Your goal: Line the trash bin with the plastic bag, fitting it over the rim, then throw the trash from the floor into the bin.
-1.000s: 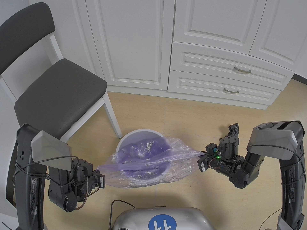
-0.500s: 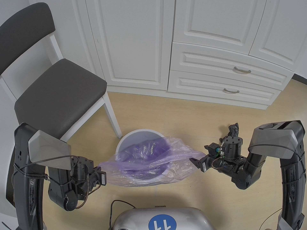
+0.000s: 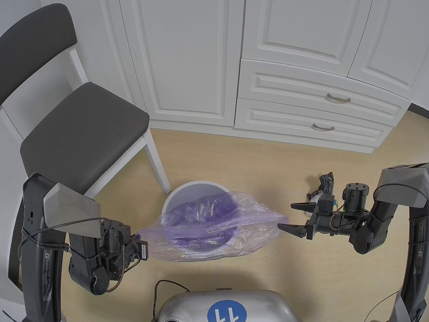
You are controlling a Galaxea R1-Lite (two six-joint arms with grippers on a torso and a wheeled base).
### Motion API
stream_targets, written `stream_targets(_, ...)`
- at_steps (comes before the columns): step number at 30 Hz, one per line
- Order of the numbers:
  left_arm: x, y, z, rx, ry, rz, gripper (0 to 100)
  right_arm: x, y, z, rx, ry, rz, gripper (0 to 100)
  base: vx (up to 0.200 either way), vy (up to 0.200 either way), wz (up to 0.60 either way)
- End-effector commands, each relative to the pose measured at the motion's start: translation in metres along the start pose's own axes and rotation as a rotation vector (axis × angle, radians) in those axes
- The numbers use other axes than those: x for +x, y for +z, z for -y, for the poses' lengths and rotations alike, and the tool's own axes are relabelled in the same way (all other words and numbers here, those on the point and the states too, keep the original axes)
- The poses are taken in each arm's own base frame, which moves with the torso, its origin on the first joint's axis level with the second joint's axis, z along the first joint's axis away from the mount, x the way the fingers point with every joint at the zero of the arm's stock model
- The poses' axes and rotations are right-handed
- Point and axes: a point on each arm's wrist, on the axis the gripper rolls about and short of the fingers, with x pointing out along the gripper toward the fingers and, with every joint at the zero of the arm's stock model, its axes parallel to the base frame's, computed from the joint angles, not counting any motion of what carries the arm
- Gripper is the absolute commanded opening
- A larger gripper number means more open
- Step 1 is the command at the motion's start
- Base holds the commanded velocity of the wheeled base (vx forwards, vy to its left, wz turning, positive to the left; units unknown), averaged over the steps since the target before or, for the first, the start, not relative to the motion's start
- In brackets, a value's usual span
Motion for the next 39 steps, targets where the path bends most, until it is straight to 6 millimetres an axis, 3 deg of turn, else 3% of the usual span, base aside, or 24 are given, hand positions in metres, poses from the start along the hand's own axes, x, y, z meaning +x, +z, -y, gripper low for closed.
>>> stream_targets(1, 0.008, -0.011, -0.002, 0.007, 0.028, -0.031, 0, -0.020, 0.003, 0.017, 0.022, -0.022, 0.056, 100, 0.000, 0.000, 0.00)
stream_targets(6, 0.009, -0.011, -0.001, 0.007, 0.031, -0.031, 0, -0.026, 0.010, 0.023, 0.036, -0.024, 0.132, 100, 0.000, 0.000, 0.00)
stream_targets(10, 0.005, -0.007, 0.000, 0.004, 0.024, -0.018, 0, -0.023, 0.028, 0.015, 0.007, -0.038, 0.174, 100, 0.000, 0.000, 0.00)
stream_targets(17, -0.019, 0.013, 0.016, -0.018, -0.040, 0.041, 0, 0.006, 0.074, -0.044, -0.062, -0.233, 0.250, 100, 0.000, 0.000, 0.00)
stream_targets(18, -0.019, 0.013, 0.016, -0.018, -0.040, 0.041, 0, 0.006, 0.074, -0.044, -0.062, -0.233, 0.250, 100, 0.000, 0.000, 0.00)
stream_targets(19, -0.022, 0.016, 0.021, -0.030, -0.057, 0.055, 0, 0.015, 0.082, -0.062, -0.075, -0.285, 0.268, 100, 0.000, 0.000, 0.00)
stream_targets(24, -0.020, 0.013, 0.034, -0.046, -0.095, 0.054, 0, 0.039, 0.084, -0.104, -0.153, -0.330, 0.242, 100, 0.000, 0.000, 0.00)
stream_targets(25, -0.020, 0.013, 0.034, -0.046, -0.095, 0.054, 0, 0.039, 0.084, -0.104, -0.153, -0.330, 0.242, 100, 0.000, 0.000, 0.00)
stream_targets(27, -0.017, 0.010, 0.034, -0.058, -0.089, 0.043, 0, 0.063, 0.079, -0.125, -0.200, -0.257, 0.176, 100, 0.000, 0.000, 0.00)
stream_targets(28, -0.017, 0.009, 0.033, -0.061, -0.088, 0.041, 100, 0.070, 0.080, -0.129, -0.226, -0.244, 0.157, 100, 0.000, 0.000, 0.00)
stream_targets(33, -0.020, 0.011, 0.030, -0.064, -0.086, 0.041, 100, 0.089, 0.098, -0.142, -0.426, -0.216, -0.039, 100, 0.000, 0.000, 0.00)
stream_targets(38, -0.033, 0.016, 0.026, -0.051, -0.096, 0.046, 100, 0.104, 0.114, -0.161, -0.526, -0.211, -0.211, 100, 0.000, 0.000, 0.00)
stream_targets(39, -0.043, 0.020, 0.023, -0.042, -0.123, 0.050, 100, 0.111, 0.118, -0.167, -0.560, -0.190, -0.260, 100, 0.000, 0.000, 0.00)
